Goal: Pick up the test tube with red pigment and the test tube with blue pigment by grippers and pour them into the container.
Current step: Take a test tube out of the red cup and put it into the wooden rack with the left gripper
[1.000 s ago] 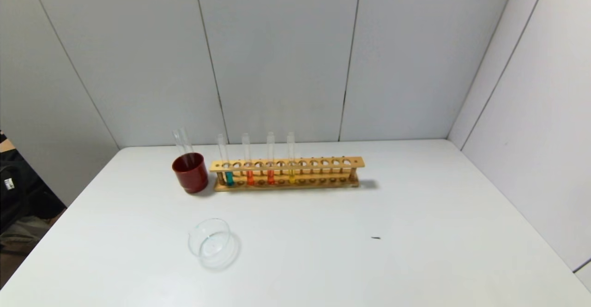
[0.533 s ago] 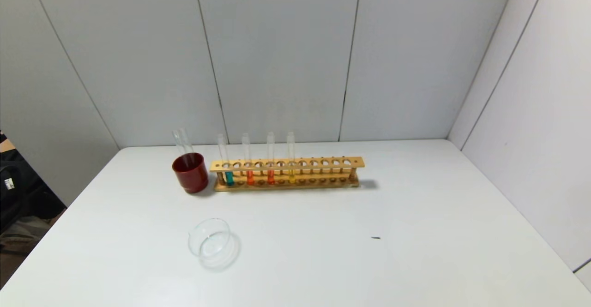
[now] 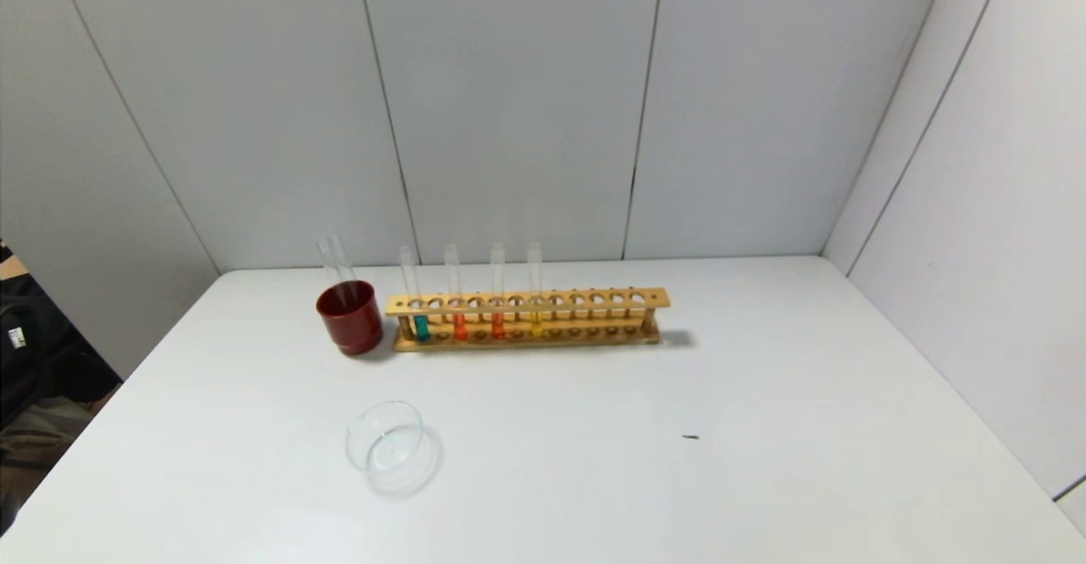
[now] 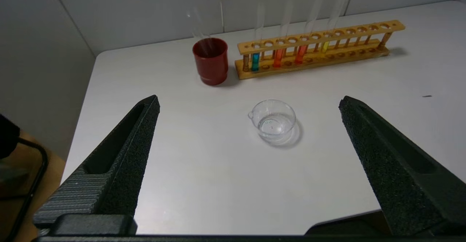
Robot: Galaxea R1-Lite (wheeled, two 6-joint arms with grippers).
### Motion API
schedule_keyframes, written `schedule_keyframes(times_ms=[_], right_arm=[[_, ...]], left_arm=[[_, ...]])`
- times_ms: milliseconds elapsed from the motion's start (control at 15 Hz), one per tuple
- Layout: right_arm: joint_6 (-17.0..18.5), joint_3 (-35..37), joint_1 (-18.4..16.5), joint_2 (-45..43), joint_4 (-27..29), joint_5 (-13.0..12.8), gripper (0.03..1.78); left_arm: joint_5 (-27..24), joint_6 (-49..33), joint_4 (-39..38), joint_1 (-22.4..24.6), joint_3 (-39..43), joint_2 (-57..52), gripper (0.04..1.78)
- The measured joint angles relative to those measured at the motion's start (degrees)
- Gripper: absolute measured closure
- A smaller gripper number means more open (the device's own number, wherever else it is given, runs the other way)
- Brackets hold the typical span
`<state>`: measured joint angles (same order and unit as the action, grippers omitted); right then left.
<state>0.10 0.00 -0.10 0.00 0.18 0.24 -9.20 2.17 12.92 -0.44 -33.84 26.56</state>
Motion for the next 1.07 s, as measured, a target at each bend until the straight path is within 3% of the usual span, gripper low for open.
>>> schedule_keyframes(times_ms=[333,1067], right_arm=[[0.0,0.0,0.0,0.0,0.0,0.0,0.06],[0.0,0.0,0.0,0.0,0.0,0.0,0.06]], left_arm=[[-6.0,-0.1,-13.3,-0.5,-4.8,19.1,0.08],[-10.8,-1.5,-37.8,-0.8,-5.5,53.5,0.08]])
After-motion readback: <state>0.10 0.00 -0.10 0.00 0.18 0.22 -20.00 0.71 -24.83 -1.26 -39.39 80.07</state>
